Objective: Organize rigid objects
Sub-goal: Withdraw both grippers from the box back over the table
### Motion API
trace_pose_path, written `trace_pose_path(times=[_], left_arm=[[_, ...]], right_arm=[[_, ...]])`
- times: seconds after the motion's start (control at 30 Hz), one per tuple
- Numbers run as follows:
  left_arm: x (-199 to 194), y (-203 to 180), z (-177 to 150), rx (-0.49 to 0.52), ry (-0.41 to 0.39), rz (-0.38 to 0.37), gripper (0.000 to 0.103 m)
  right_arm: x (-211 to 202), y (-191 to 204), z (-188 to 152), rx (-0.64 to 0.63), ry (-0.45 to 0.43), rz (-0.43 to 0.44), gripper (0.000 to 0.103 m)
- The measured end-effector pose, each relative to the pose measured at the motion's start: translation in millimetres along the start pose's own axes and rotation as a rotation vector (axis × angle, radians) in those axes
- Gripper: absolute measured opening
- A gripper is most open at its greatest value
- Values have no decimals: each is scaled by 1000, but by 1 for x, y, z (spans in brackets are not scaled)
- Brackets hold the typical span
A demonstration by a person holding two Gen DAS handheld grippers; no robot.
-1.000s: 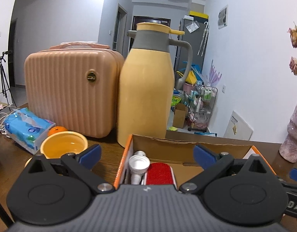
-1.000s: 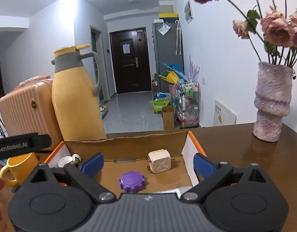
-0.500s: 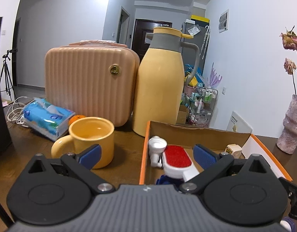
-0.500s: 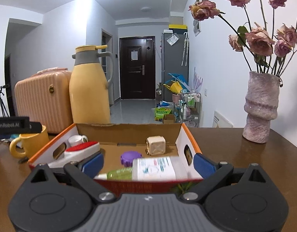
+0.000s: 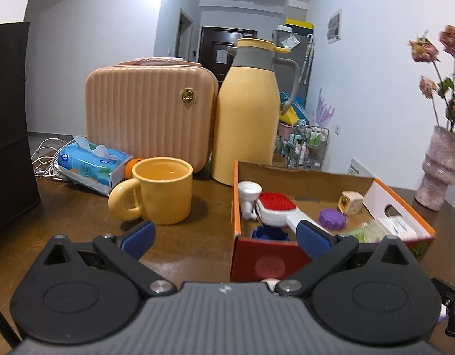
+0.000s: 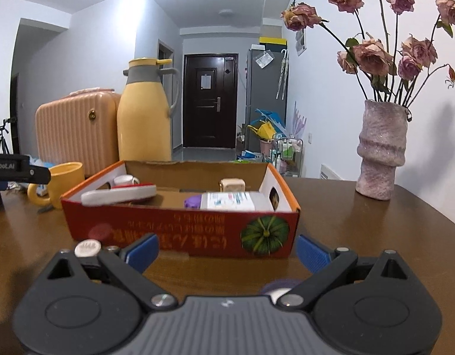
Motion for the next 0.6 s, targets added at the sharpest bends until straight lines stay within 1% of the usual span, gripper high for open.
trace_pose_path(times=[0.3,0.5,0.6], left_arm=[[-26,-7,-24,51,24,-37,103],[-28,-8,-38,70,66,-67,103],[-28,-10,-40,81,74,-74,103]], right_arm=[[-19,-4,-20,-6,19,-44,100],[-25,-19,-29,35,50,-80,100],[-21,-28,-34,57,84,-106,100]])
Point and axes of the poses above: each gripper's, at about its wrist camera, not at the fingertips, and x roughly the way its jaws point, y to its left, z to its top, the point moved 6 cm from there along x, roughly the way its jaws point, and after that the axes turned 7 degrees about x, right-handed, at the moved point
